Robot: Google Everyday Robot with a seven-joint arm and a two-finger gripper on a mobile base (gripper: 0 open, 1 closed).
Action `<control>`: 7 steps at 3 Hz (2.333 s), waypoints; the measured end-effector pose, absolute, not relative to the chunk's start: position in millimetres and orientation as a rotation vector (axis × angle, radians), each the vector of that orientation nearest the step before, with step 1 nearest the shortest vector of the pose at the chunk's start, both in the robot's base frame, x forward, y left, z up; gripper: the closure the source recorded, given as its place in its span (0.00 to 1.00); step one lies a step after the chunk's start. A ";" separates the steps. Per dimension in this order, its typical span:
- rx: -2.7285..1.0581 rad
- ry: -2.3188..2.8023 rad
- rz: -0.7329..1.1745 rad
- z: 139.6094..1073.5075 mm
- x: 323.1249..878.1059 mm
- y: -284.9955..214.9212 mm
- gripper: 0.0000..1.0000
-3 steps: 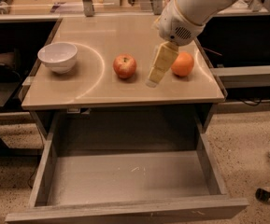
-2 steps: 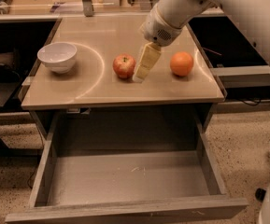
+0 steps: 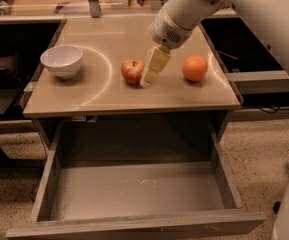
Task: Place apple into top drawer
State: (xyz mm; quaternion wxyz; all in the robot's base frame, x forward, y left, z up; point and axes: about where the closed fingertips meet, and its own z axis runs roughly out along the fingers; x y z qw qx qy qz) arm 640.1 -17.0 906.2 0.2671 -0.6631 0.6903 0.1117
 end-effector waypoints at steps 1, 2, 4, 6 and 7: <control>-1.763 1.851 0.284 899.6 661.2 -11.2 0.00; -1.706 1.914 0.278 880.5 684.1 -16.7 0.00; -1.721 1.887 0.309 869.2 683.6 -7.2 0.00; -1.713 1.888 0.377 845.7 692.3 4.6 0.00; -1.707 1.894 0.409 836.5 693.0 6.4 0.00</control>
Offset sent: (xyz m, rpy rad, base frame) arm 0.0564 -0.0052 -0.0245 0.0253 -0.0329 -0.0892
